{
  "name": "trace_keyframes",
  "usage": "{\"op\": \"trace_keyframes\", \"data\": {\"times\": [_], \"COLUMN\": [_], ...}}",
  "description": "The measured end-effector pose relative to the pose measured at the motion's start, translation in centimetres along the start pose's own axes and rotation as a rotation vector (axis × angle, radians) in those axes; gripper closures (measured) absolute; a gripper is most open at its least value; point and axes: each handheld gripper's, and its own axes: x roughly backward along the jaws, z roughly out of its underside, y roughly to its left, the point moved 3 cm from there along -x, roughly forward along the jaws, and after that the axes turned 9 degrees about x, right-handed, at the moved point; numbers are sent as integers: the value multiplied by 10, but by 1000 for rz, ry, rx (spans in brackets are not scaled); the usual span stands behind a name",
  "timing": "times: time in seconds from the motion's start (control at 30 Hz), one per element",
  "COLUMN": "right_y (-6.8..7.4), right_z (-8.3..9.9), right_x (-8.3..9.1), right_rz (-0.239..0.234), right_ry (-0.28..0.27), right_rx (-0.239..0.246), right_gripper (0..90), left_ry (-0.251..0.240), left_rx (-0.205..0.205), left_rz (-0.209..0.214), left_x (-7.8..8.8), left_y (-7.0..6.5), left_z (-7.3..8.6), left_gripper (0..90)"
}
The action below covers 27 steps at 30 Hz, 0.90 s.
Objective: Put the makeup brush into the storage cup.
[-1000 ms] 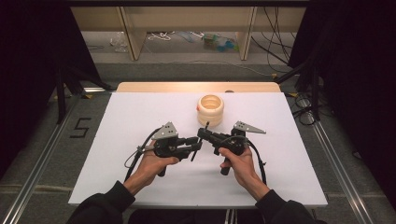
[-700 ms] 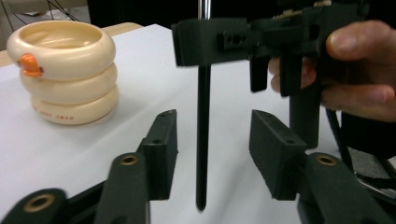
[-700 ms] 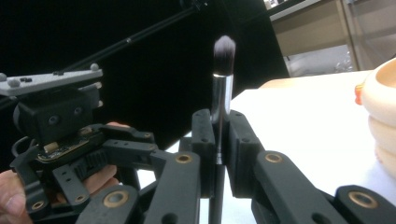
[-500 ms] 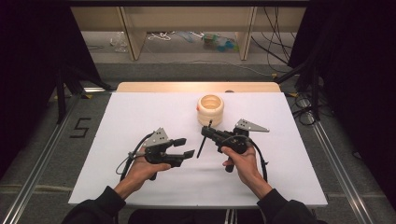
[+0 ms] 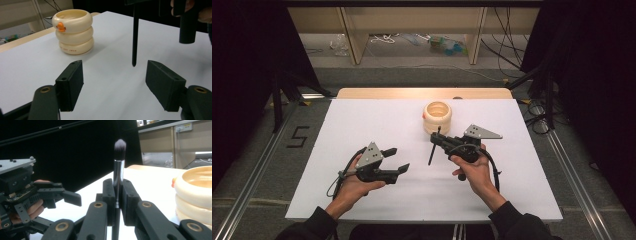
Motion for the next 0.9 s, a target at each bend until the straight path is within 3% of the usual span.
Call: {"op": "trace_keyframes", "data": {"times": [0.13,0.17,0.33,0.8,0.9], "right_y": [-2,-5,-7,-16,-24], "right_z": [-3,-5,-8,-17,-22], "right_x": [3,5,8,14,16], "right_rz": [10,24,36,63,93], "right_ry": [11,13,15,0,13], "right_rx": [-7,27,35,63,77], "right_gripper": [838,838,837,837,837], "left_ry": [-2,-5,-27,-41,-49], "left_rx": [6,3,15,32,53], "left_rz": [-24,-34,-68,-109,-108], "left_x": [4,6,15,25,26], "left_y": [3,5,14,23,21], "left_z": [3,3,3,14,15], "left_gripper": [298,297,295,279,252]}}
